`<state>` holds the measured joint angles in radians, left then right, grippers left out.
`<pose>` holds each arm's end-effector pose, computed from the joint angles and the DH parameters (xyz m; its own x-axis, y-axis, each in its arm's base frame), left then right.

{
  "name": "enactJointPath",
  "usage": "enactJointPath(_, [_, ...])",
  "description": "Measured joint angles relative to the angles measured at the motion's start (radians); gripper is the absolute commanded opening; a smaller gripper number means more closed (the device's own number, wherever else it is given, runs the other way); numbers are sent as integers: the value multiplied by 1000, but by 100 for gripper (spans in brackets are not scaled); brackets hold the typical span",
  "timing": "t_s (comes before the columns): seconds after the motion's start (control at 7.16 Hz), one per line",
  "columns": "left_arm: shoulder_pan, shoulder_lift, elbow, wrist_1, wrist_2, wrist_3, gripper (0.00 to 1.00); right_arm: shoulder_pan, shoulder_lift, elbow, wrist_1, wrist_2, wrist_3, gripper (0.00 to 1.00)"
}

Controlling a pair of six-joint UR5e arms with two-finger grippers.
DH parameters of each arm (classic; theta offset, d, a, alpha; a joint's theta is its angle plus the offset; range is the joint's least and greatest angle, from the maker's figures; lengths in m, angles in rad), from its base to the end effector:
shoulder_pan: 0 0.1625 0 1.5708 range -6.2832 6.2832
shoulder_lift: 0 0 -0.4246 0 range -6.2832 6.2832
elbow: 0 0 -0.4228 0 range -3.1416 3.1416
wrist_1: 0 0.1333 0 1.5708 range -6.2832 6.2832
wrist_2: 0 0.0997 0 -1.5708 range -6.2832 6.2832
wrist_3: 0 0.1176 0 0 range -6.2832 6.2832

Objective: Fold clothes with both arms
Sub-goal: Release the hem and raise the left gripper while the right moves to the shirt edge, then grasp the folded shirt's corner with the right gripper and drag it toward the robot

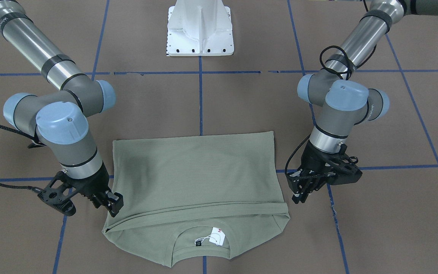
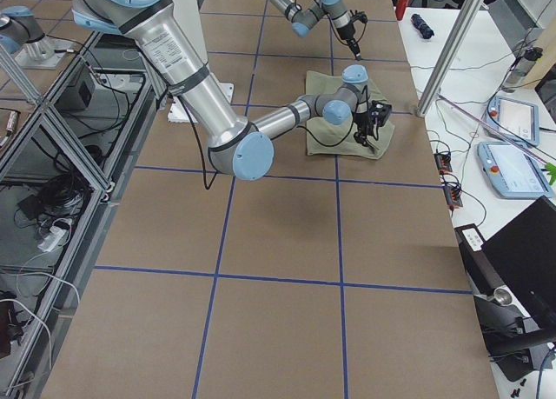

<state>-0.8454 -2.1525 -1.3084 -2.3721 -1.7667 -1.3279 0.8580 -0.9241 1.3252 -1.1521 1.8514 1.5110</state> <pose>0.4362 -0.6583 0.3450 0.4288 -0.1280 -0.8943 0.5301 0.8372 0.1343 -0.4442 -0.6679 0.3405 0.4810 0.4686 0.7410 -0.5668 0.8110 -0.1449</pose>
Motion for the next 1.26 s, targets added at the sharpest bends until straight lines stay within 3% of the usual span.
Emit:
enactJointPath(0.28, [-16,27,-41,0,-70,-3,29,-35,-187,230,3,31,69,73])
enactJointPath(0.56, [-16,31,-48,-1,-79,-3,29,-108,-322,359,7,29,178,73])
enactJointPath(1.12, [-14,32,-49,-1,-77,-1,29,-197,-338,352,8,-4,311,68])
enactJointPath(1.26, [-14,32,-48,-1,-76,0,29,-213,-334,346,8,-19,321,57])
